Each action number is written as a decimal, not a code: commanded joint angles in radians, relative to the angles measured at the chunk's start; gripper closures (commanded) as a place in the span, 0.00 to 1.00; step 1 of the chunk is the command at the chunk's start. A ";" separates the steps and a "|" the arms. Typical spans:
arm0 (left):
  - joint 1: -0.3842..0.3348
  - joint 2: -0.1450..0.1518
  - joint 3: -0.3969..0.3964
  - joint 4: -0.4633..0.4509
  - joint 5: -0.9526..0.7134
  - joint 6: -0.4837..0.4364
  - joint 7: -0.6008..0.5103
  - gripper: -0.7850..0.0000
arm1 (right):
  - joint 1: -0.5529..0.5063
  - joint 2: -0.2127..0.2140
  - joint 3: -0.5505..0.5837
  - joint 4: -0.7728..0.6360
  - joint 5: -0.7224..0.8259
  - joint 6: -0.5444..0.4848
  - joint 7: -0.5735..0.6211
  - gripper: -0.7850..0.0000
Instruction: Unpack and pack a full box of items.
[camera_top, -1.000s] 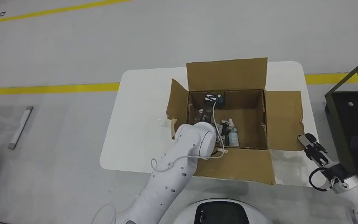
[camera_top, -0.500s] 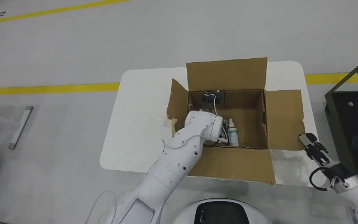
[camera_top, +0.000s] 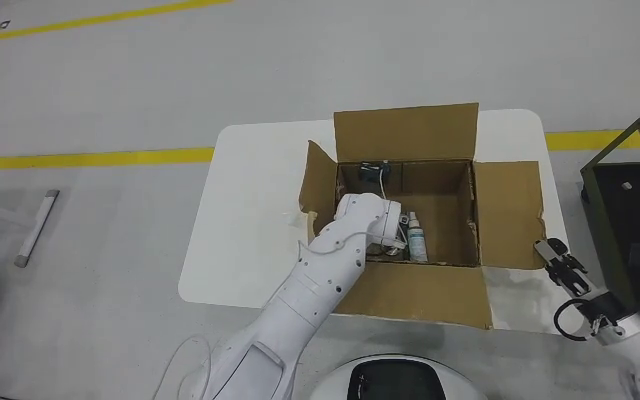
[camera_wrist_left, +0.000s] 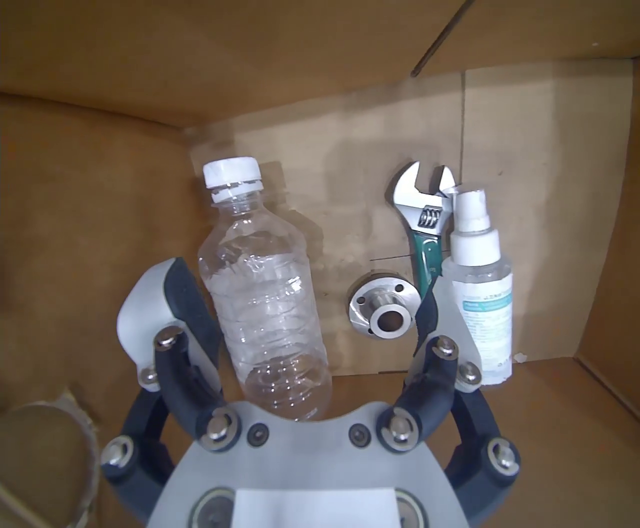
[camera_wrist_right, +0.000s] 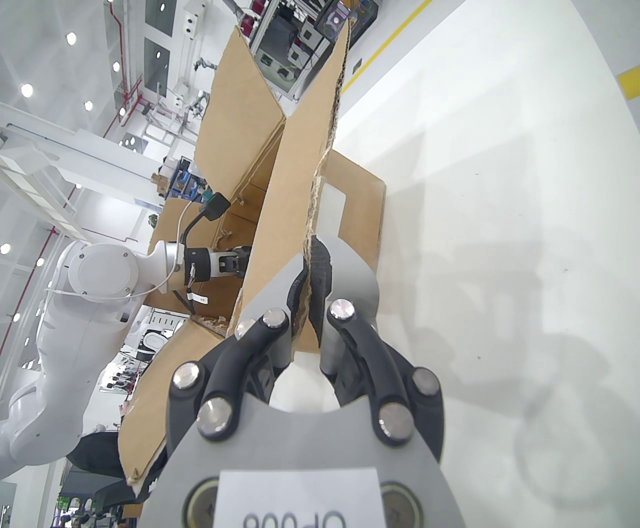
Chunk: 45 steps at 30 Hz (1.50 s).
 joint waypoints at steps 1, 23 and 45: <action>-0.002 -0.003 0.000 0.012 0.007 -0.002 0.000 0.00 | 0.001 0.000 0.000 0.001 -0.001 0.001 0.001 1.00; 0.007 -0.031 -0.013 0.117 0.060 -0.021 0.019 0.02 | 0.002 -0.003 0.001 0.001 -0.005 0.006 0.002 1.00; 0.016 -0.049 -0.038 0.135 0.122 -0.037 0.013 0.14 | -0.006 -0.007 0.003 -0.007 -0.007 0.003 0.002 1.00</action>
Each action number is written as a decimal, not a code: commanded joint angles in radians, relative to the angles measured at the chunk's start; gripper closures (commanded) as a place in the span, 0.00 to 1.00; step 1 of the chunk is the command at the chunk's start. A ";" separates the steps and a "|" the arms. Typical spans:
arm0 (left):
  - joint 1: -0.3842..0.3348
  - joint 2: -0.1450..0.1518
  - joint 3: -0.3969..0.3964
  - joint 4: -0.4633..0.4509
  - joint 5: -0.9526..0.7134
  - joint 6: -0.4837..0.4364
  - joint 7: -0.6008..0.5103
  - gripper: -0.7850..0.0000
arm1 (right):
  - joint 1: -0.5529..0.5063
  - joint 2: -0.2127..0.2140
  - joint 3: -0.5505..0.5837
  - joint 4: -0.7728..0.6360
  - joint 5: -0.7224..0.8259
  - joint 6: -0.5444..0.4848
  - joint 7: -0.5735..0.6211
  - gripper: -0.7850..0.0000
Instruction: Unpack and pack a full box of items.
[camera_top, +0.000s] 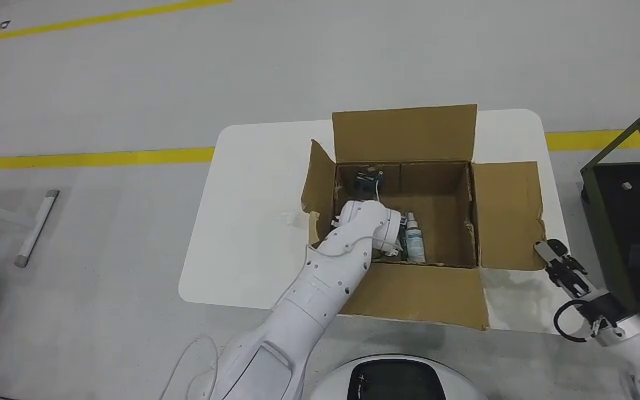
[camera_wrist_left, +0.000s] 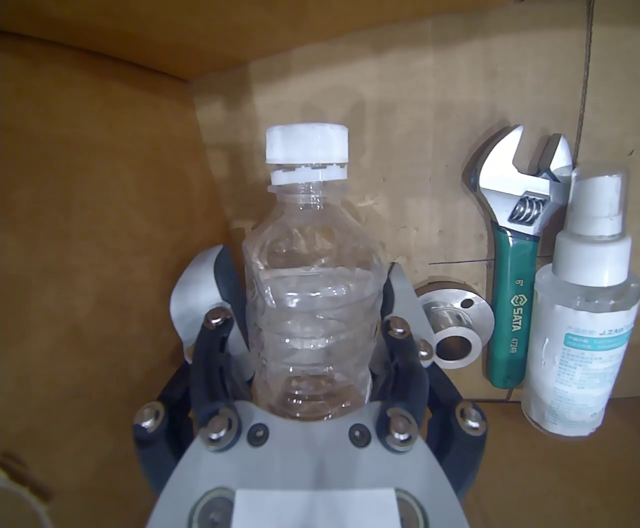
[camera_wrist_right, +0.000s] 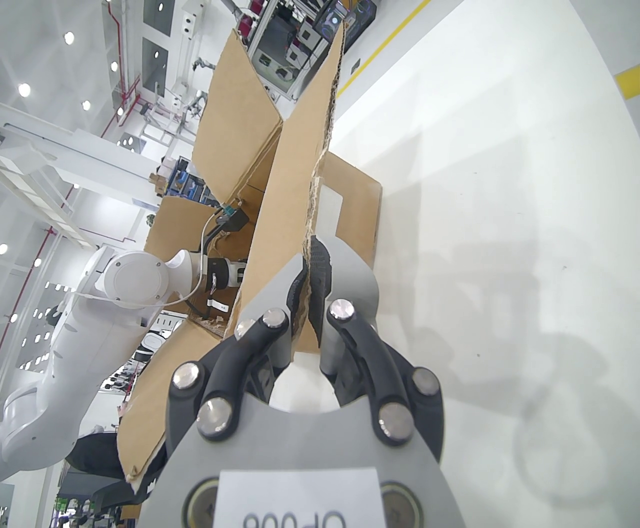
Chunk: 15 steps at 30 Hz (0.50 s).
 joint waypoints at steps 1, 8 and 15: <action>0.002 -0.001 -0.002 0.001 0.005 -0.003 0.000 0.20 | 0.001 0.000 0.000 0.000 0.001 0.001 0.001 1.00; 0.009 -0.005 -0.013 0.003 0.022 -0.006 0.008 1.00 | 0.001 -0.001 0.000 -0.001 -0.002 0.005 0.001 1.00; 0.015 -0.007 -0.028 -0.002 0.038 -0.011 0.010 1.00 | 0.003 -0.002 -0.004 0.001 -0.005 0.006 0.003 1.00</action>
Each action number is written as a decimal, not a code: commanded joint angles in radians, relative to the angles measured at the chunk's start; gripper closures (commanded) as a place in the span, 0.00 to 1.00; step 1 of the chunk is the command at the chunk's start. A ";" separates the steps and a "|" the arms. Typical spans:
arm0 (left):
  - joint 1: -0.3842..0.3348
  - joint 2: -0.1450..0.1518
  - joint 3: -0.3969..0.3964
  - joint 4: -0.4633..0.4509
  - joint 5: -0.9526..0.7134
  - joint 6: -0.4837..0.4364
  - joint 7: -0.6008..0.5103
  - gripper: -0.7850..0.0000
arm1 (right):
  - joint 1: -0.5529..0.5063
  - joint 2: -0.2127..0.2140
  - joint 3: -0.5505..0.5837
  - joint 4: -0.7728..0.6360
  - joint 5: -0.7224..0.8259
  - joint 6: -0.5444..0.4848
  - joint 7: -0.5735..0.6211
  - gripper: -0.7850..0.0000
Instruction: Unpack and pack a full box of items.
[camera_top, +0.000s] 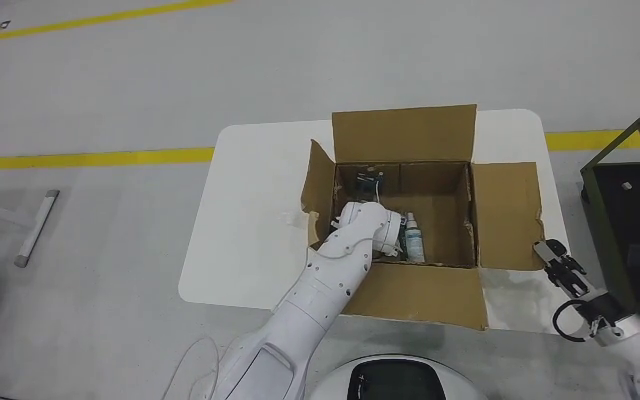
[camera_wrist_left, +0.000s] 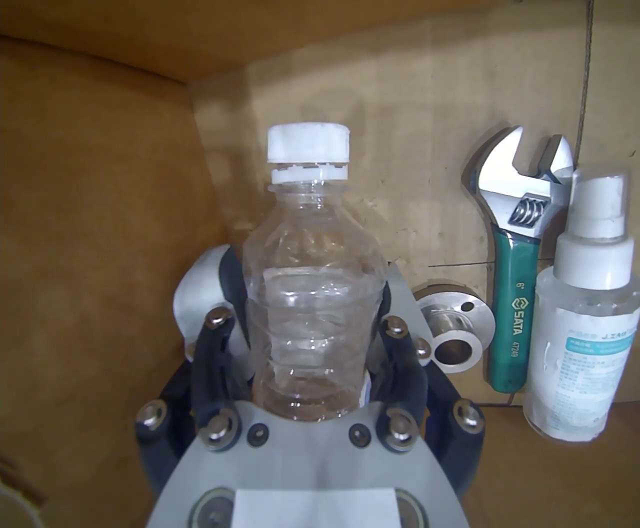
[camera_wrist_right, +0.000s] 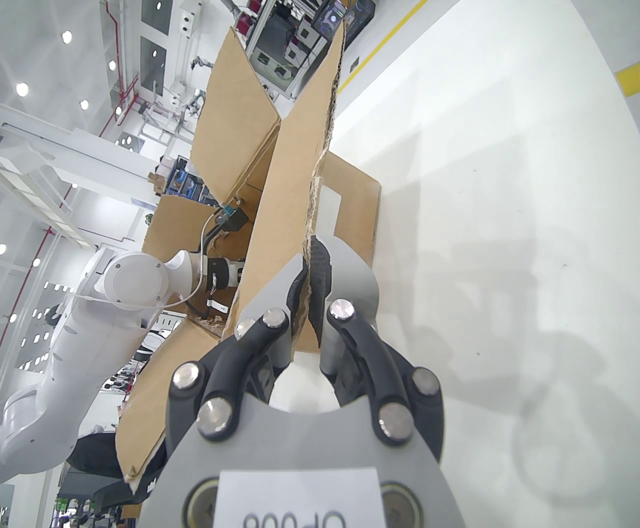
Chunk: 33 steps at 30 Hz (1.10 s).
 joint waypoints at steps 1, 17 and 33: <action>0.002 0.000 -0.004 -0.002 0.005 0.000 -0.001 1.00 | 0.001 0.000 -0.001 0.001 0.001 0.000 0.002 1.00; 0.058 0.009 -0.077 -0.266 -0.021 -0.052 -0.072 1.00 | 0.008 -0.001 -0.001 0.010 -0.001 0.002 0.008 0.99; 0.184 0.052 -0.250 -0.822 0.010 -0.098 -0.220 1.00 | -0.006 0.003 0.084 -0.035 -0.027 0.039 0.004 0.00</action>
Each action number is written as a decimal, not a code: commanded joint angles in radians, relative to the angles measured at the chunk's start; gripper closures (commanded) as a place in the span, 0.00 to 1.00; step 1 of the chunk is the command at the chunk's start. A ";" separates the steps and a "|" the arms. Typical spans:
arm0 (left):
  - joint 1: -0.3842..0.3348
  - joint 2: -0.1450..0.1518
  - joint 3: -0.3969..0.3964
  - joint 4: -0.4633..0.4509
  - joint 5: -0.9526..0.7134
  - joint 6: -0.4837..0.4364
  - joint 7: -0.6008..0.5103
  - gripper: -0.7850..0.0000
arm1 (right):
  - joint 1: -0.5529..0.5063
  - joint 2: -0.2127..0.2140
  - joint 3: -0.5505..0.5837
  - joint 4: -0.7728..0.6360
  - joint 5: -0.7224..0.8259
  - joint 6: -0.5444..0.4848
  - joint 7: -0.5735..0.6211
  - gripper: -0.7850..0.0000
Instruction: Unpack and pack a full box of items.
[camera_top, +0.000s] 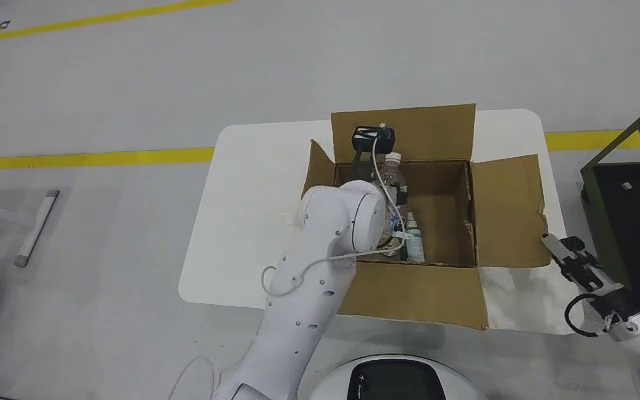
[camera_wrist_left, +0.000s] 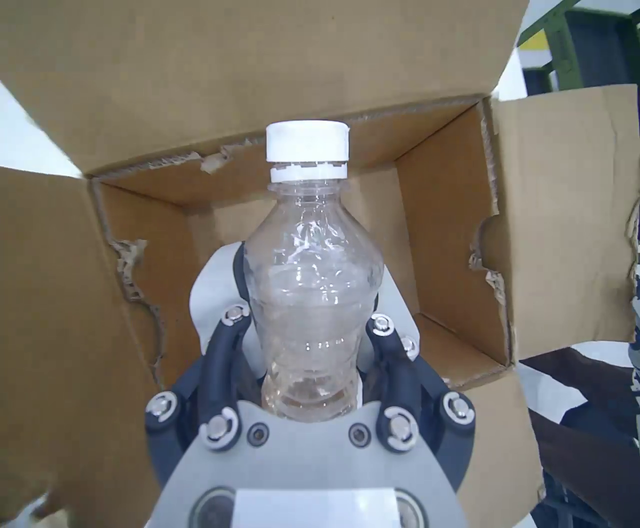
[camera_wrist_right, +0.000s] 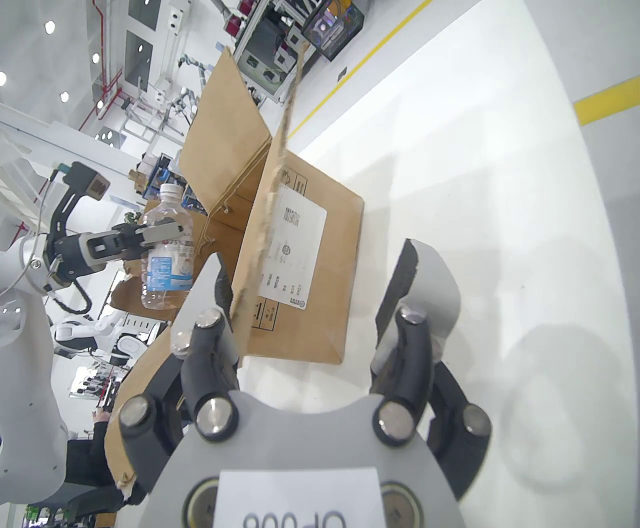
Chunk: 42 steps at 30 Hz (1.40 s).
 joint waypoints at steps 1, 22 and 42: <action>0.006 0.003 -0.019 -0.052 0.007 -0.004 -0.009 1.00 | -0.007 0.000 0.022 -0.009 0.006 0.005 -0.004 0.00; -0.011 0.049 -0.304 -0.324 0.316 -0.069 -0.033 1.00 | -0.032 -0.002 0.095 -0.188 0.000 -0.006 0.013 0.00; 0.134 0.080 -0.435 -0.152 0.480 -0.234 -0.155 1.00 | 0.004 -0.003 0.049 -0.173 -0.022 -0.002 0.035 0.00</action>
